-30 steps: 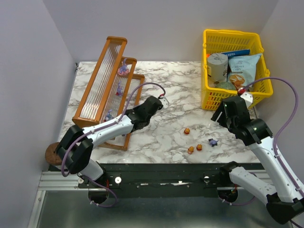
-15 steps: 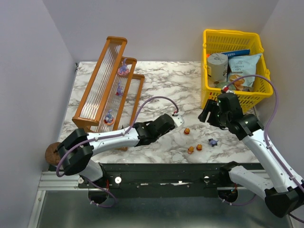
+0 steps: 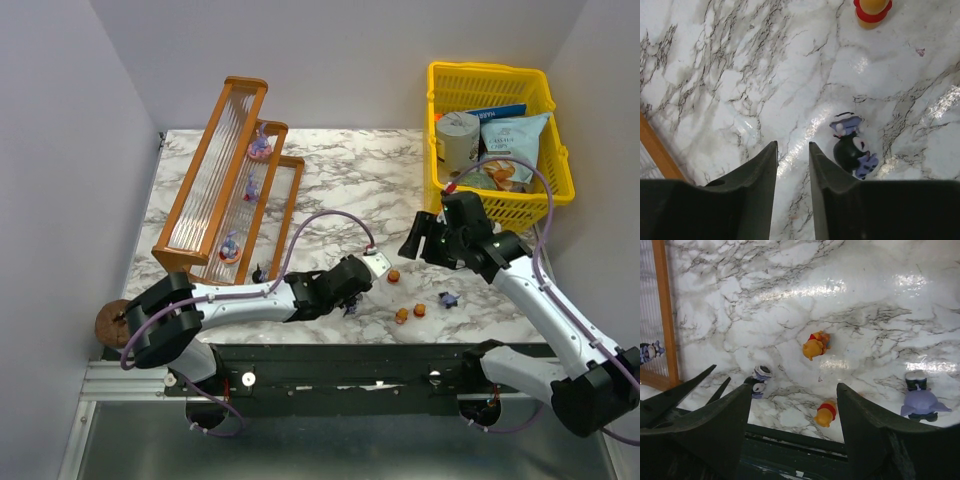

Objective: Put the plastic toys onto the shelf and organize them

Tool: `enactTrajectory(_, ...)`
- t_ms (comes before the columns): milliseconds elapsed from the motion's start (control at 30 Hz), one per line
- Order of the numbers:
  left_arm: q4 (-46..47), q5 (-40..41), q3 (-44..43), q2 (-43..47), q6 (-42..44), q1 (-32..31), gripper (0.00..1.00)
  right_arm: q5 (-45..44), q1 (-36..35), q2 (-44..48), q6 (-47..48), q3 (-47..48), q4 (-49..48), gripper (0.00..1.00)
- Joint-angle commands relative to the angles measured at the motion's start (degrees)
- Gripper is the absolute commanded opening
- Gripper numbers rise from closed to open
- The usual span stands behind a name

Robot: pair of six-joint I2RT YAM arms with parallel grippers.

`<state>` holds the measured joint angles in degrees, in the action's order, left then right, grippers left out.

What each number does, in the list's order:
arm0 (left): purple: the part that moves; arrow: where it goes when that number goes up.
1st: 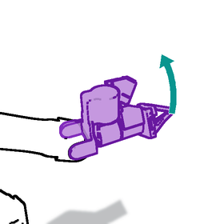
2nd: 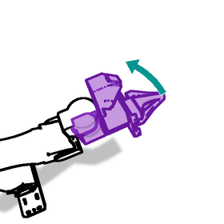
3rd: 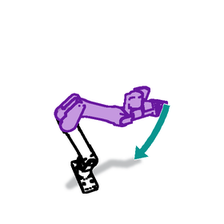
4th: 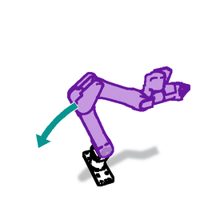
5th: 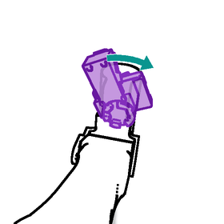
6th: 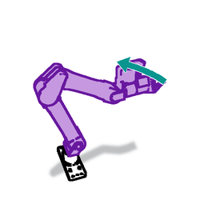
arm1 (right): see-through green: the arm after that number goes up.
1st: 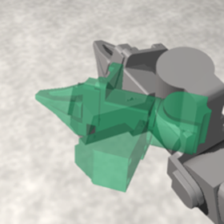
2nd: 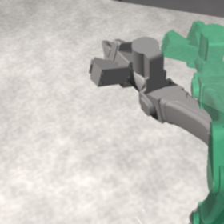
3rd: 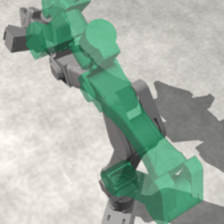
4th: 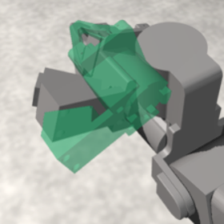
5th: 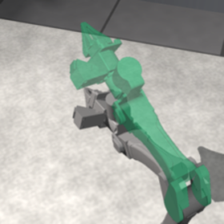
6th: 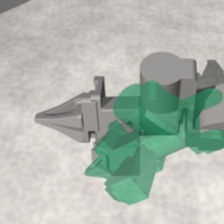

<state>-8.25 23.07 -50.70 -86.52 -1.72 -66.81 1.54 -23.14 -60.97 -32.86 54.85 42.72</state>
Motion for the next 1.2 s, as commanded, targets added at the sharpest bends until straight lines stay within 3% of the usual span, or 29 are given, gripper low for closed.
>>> enactTrajectory(0, 0.0, 0.9, 0.9, 3.5, -6.4, -0.3, 0.48, 5.7, -0.7, -0.8, 2.1, -1.1, -4.0, 0.76)
enactTrajectory(133, -2.6, 0.7, 1.1, 6.5, -12.8, -0.3, 0.6, 7.0, -4.6, -3.2, 2.5, -1.4, -6.9, 0.77)
enactTrajectory(300, -7.0, 0.0, 2.3, 11.2, -19.6, -0.3, 0.69, 6.6, -12.6, -9.5, 1.7, 0.7, -8.5, 0.77)
enactTrajectory(467, -4.2, -5.0, 6.8, 16.5, -23.4, -0.6, 0.7, 8.3, -16.6, -12.3, -0.3, -1.8, -8.7, 0.72)
enactTrajectory(667, 0.5, -5.5, 10.4, 18.2, -25.2, -4.1, 0.7, 7.3, -18.0, -11.1, -0.5, -5.5, -6.8, 0.72)
enactTrajectory(867, 3.6, -4.3, 9.0, 13.1, -22.7, -7.7, 0.67, 7.8, -18.3, -12.9, 0.6, -6.8, -7.1, 0.71)
enactTrajectory(1033, 5.4, -5.4, 8.3, 8.4, -20.3, -8.6, 0.58, 9.4, -18.3, -15.8, 1.6, -7.8, -9.1, 0.6)
enactTrajectory(1167, 6.0, -5.3, 8.7, 6.0, -20.6, -8.6, 0.57, 9.9, -18.4, -18.0, 1.6, -8.1, -10.3, 0.55)
